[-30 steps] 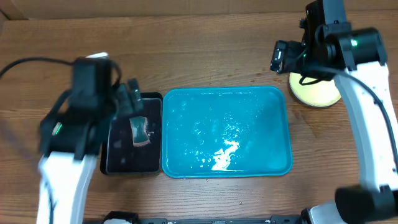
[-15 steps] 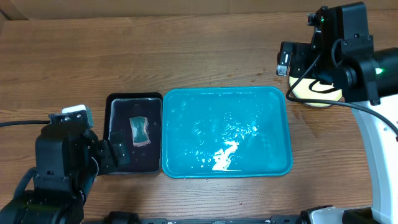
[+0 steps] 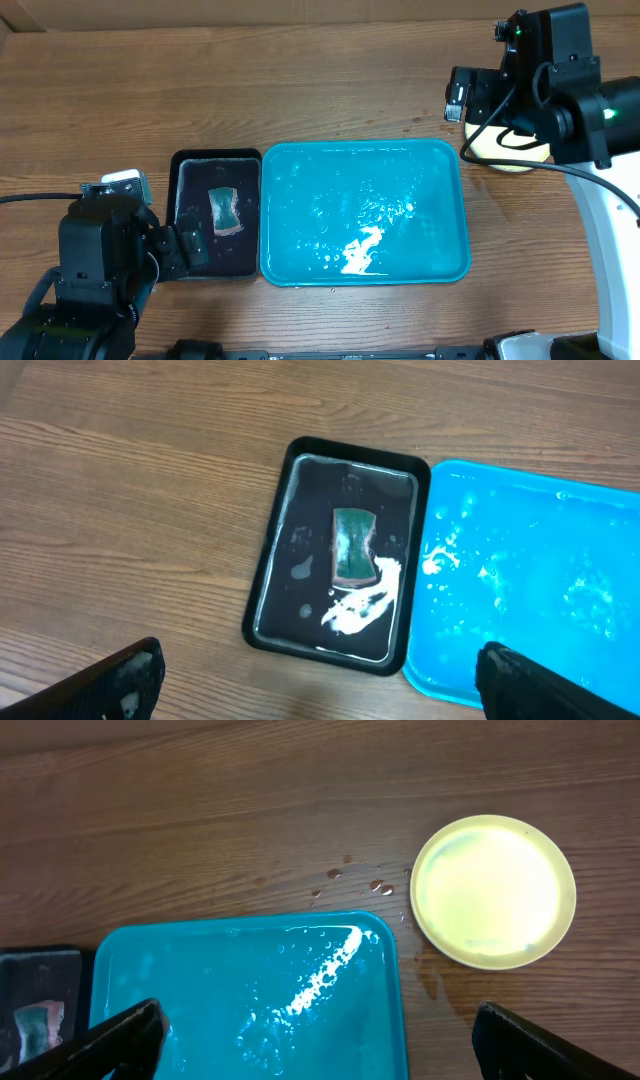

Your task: Clean dirty plates on tray and stack at the side

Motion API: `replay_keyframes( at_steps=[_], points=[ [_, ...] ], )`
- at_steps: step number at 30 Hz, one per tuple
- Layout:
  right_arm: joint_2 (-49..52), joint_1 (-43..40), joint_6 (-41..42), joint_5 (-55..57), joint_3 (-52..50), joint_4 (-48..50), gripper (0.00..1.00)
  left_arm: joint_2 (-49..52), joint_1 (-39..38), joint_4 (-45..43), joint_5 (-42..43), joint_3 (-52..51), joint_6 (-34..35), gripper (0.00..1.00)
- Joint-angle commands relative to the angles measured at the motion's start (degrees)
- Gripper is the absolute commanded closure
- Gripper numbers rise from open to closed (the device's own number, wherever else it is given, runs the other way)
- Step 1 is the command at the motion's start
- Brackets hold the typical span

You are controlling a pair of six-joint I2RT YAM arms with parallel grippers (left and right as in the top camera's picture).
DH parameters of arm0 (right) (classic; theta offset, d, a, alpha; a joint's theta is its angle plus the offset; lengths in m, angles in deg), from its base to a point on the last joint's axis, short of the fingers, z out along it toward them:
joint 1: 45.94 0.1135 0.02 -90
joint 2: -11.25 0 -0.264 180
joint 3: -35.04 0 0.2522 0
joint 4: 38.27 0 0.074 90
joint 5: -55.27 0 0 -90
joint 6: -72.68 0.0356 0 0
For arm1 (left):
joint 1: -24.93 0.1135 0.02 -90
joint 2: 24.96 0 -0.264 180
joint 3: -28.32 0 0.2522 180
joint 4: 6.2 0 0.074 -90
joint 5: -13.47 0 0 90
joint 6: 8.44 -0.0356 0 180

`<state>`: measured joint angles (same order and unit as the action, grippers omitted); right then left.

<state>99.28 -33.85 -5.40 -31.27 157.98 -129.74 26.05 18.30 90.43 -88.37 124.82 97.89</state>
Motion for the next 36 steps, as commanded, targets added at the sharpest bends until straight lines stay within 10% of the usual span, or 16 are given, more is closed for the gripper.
replay_keyframes(
  at_steps=[1, 25, 36],
  points=[
    [-0.3, 0.2, 0.0, 0.7, 0.8, 0.2, 0.00, 0.0, 0.2, 0.1, -0.2, 0.2, 0.4, 0.00],
    [-0.7, 0.2, 0.0, -0.5, 0.7, -2.0, 0.00, 0.0, 0.2, 0.1, -0.2, 0.2, 0.4, 0.00],
    [-18.8, 0.2, 0.0, -1.4, -11.8, 11.8, 0.00, 0.0, 0.2, 0.1, -0.2, 0.2, 0.4, 0.00]
  ],
)
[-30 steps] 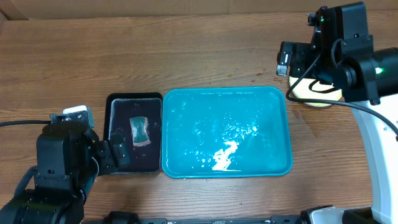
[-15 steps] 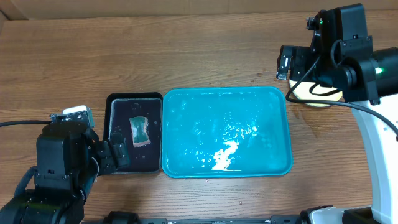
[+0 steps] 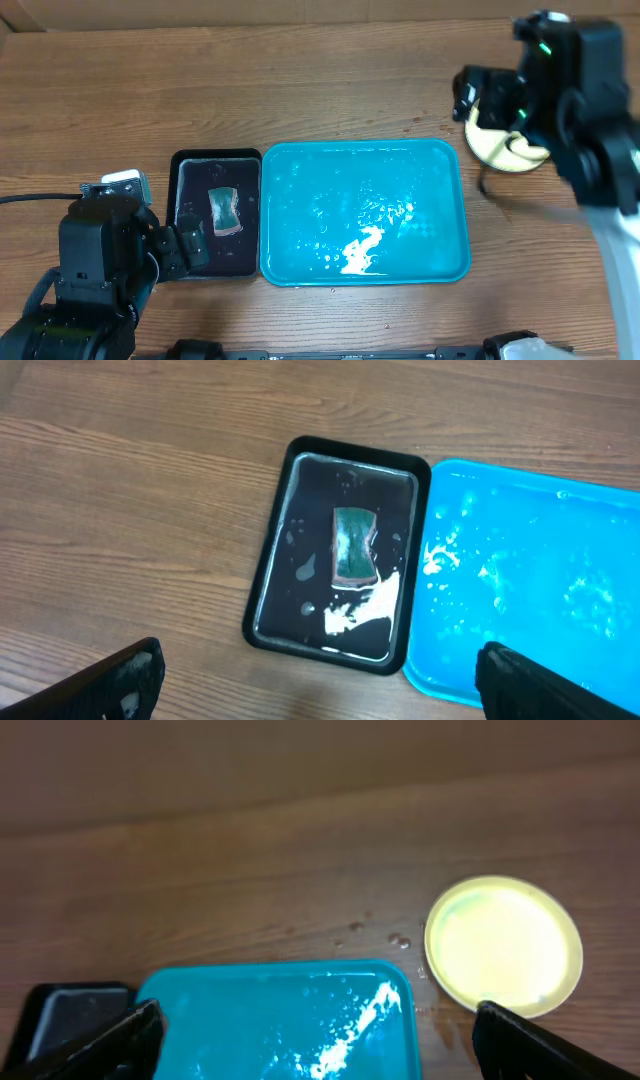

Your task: Clean dirty plates on tray and stack at the side

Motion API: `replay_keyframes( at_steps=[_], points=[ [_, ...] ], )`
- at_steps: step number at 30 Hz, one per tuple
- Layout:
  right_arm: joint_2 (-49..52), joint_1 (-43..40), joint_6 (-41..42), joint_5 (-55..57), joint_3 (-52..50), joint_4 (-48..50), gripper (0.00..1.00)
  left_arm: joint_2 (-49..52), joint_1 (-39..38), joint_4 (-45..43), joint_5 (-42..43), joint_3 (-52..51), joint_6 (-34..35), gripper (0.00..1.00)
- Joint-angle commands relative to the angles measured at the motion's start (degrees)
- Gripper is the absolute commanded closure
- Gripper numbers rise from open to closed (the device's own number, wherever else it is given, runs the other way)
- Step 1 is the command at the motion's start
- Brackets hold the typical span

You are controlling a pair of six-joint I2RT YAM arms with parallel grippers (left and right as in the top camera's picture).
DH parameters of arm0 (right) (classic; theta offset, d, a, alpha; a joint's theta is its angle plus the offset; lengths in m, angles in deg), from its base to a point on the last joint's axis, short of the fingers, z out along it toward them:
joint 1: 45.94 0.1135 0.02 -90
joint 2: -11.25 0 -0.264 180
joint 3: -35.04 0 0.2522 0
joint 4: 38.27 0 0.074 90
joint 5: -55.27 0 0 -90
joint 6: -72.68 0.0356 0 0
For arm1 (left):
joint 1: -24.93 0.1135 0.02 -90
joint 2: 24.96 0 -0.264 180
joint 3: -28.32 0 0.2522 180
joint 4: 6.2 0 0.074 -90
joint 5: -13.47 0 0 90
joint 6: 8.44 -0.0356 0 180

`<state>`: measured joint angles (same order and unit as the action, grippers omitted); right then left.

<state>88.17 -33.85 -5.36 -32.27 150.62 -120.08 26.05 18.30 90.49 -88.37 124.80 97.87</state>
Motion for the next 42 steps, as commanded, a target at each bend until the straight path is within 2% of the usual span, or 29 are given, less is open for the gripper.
replay_keyframes(
  at_steps=[1, 9, 16, 19, 22, 26, 29, 36, 42],
  points=[
    [-11.0, 0.2, 0.0, -0.4, -8.2, 4.9, 0.00, 0.0, 0.2, 0.0, -0.2, 0.2, 0.4, 0.00],
    [-37.8, 0.2, 0.6, -2.6, -42.0, 28.9, 0.00, 0.0, 0.2, 0.0, -0.2, 0.3, 0.4, 0.00],
    [-60.5, 0.2, 7.0, -2.6, -68.8, 48.3, 0.00, 0.0, 0.2, 0.0, -0.2, 0.3, 0.4, 0.01],
    [-67.9, 0.0, 7.6, -2.6, -77.9, 56.0, 0.00, 0.0, 0.2, 0.0, -0.2, 0.3, 0.4, 0.01],
    [-71.0, -0.6, 10.4, -2.6, -84.8, 63.3, 0.00, 0.0, 0.2, 0.0, -0.2, 0.2, 0.4, 0.00],
    [-71.1, -3.0, 15.8, -2.9, -90.6, 70.5, 0.00, 0.0, 0.2, 0.0, -0.2, 0.3, 0.4, 0.01],
    [-71.3, -5.4, 16.4, -4.9, -93.5, 74.5, 0.00, 0.0, 0.2, 0.0, -0.2, 0.3, 0.4, 0.00],
    [-76.9, -8.0, 16.1, -5.0, -95.8, 72.7, 0.00, 0.0, 0.2, 0.0, -0.2, 0.3, 0.4, 0.00],
    [-76.8, -9.1, 16.3, -5.3, -97.8, 73.7, 0.00, 0.0, 0.2, 0.0, -0.2, 0.3, 0.4, 0.01]
  ],
)
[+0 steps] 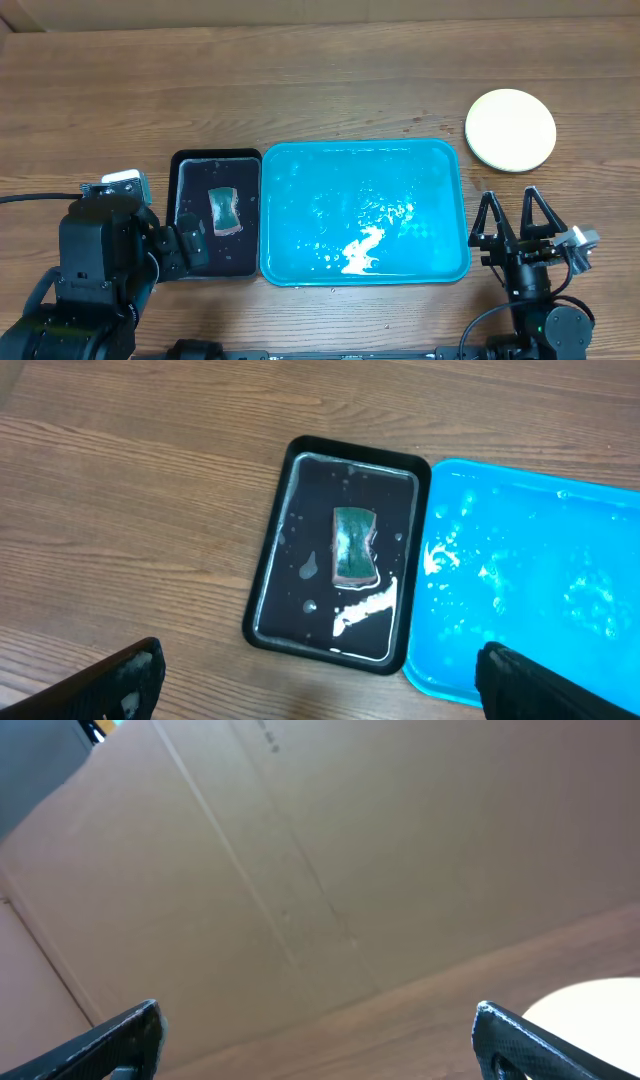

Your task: Clean dirty plates on tray and stack at the side

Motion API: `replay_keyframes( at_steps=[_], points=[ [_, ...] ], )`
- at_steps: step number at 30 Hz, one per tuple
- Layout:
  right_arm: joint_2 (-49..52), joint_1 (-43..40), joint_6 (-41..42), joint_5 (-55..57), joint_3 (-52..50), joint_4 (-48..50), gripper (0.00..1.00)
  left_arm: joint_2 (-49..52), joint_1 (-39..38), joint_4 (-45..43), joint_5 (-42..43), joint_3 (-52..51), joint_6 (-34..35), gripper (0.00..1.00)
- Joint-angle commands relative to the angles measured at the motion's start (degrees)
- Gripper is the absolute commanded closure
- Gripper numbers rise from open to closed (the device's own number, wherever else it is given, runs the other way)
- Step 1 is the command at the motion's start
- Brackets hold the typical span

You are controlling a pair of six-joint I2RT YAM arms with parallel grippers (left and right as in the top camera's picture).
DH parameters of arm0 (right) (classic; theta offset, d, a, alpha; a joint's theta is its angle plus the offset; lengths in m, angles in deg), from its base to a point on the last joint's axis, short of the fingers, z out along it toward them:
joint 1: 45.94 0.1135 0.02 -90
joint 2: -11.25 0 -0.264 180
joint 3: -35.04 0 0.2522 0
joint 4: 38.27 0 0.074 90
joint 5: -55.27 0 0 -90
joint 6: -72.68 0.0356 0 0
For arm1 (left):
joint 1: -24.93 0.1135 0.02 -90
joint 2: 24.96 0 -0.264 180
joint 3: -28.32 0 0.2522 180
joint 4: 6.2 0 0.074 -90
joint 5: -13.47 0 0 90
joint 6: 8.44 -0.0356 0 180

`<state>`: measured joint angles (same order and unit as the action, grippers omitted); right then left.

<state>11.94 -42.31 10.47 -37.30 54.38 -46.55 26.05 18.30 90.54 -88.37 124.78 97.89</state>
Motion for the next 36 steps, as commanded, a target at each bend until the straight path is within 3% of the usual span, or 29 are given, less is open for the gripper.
replay_keyframes(
  at_steps=[1, 7, 14, 36],
  points=[
    [-0.5, -0.8, 0.5, -0.3, -2.1, 0.1, 0.00, 0.0, 0.2, -0.1, -0.2, 0.3, 0.4, 0.01],
    [-0.5, -0.9, -0.2, -0.8, -5.1, -2.5, 0.00, 0.0, 0.2, -0.1, -0.2, 0.3, 0.4, 0.01],
    [-0.5, -0.9, -16.3, -7.8, -5.2, -7.0, 0.00, 0.0, 0.2, -0.1, -0.2, 0.3, 0.4, 0.01],
    [-0.5, -1.1, -17.4, -8.0, -5.1, -9.3, 0.00, 0.0, 0.2, -0.1, -0.2, 0.3, 0.4, 0.00]
  ],
)
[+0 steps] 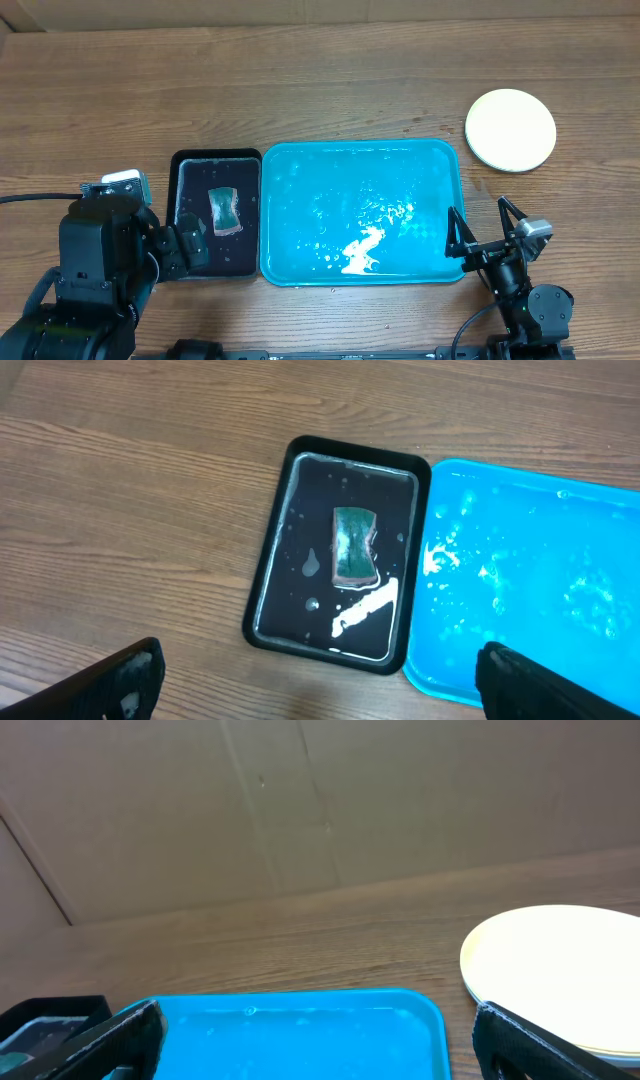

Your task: Clean dirty plates on tray and stack at the side

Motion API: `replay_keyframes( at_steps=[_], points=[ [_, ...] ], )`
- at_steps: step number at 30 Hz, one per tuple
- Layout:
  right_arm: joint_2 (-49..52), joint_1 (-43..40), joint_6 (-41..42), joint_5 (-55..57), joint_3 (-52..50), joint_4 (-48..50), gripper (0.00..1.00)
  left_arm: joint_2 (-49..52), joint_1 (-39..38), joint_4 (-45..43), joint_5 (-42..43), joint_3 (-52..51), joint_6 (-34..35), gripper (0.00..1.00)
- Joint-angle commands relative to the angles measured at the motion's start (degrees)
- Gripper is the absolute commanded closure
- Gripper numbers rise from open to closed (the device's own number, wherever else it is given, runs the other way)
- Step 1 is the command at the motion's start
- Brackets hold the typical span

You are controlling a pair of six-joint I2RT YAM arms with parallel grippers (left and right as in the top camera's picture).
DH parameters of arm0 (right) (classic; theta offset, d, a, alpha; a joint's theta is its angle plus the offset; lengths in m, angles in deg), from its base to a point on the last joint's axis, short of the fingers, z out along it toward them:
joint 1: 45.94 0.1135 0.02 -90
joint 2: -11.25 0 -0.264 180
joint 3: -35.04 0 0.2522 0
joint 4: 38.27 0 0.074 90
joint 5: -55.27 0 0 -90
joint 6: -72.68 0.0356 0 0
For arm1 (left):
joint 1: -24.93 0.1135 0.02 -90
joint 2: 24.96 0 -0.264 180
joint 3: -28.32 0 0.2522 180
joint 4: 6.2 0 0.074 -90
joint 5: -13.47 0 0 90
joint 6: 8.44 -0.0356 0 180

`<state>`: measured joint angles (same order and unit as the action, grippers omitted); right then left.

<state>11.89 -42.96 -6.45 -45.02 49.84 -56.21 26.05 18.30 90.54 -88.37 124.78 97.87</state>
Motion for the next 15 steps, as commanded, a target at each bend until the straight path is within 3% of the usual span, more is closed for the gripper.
replay_keyframes(
  at_steps=[1, 15],
  points=[
    [-0.5, -0.4, -0.5, -0.3, -0.6, 0.3, 0.00, 0.0, 0.2, -0.1, -0.2, 0.3, 0.4, 0.01],
    [-0.5, -0.4, -0.5, -0.3, -0.6, 0.3, 0.00, 0.0, 0.2, -0.1, -0.2, 0.3, 0.4, 0.00]
  ],
)
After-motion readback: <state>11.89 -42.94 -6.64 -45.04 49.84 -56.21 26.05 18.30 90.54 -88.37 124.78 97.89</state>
